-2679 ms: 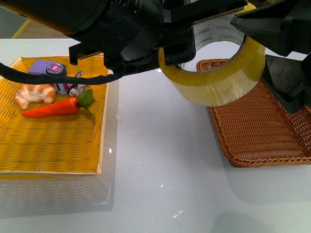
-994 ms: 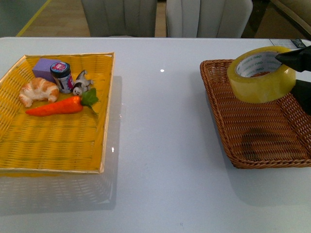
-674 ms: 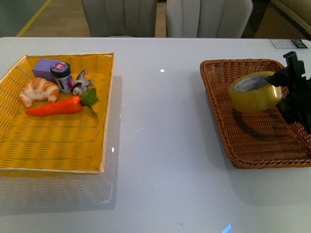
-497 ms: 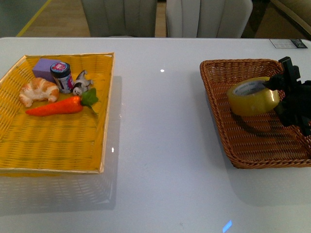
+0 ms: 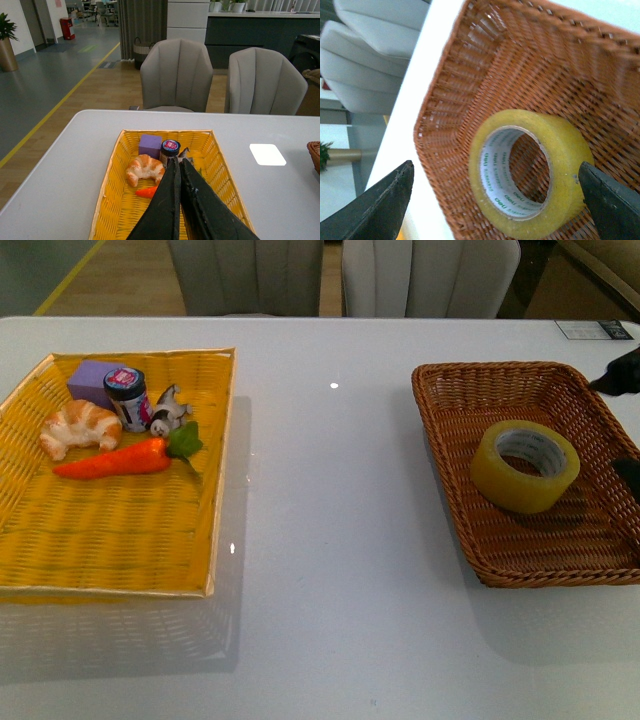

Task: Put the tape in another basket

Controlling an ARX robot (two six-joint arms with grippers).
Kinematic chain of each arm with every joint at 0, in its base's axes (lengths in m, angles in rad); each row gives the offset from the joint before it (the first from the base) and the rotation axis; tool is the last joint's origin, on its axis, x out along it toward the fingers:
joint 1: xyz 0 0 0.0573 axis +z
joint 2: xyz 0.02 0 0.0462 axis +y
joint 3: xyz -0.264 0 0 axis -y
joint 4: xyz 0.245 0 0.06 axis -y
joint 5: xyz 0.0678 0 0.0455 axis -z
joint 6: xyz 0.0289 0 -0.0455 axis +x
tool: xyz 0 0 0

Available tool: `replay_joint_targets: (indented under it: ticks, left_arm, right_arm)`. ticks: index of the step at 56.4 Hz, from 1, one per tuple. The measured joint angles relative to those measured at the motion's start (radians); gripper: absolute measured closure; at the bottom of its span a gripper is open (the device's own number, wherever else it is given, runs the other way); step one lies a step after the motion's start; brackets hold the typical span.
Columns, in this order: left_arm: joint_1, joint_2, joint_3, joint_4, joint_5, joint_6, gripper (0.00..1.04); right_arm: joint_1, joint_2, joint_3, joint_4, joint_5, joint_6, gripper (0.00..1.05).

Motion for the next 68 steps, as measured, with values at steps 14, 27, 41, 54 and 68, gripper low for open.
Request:
replay_joint_targets:
  ticks: [14,27,41,54,68]
  left_arm:
    - [0.0,-0.085,0.0,-0.083,0.0,0.0,1.03]
    - [0.0,-0.205,0.0,-0.232,0.002,0.0,1.03]
    - [0.001,-0.295,0.0,-0.312,0.002,0.0,1.03]
    - [0.001,-0.296,0.0,-0.312,0.002,0.0,1.03]
    - [0.001,-0.296,0.0,-0.312,0.002,0.0,1.03]
  right_arm:
    - [-0.002,-0.473,-0.269,-0.134,0.007,-0.216,0.1]
    - [0.04,-0.939,-0.642,0.115,0.024,-0.89,0.56]
    - [0.097,-1.182,-0.695,-0.06,0.076,-0.983,1.03]
    - [0.097,-1.361,-0.703,-0.213,0.076,-0.987,1.03]
    - [0.097,-1.532,-0.704,-0.369,0.076,-0.989,1.03]
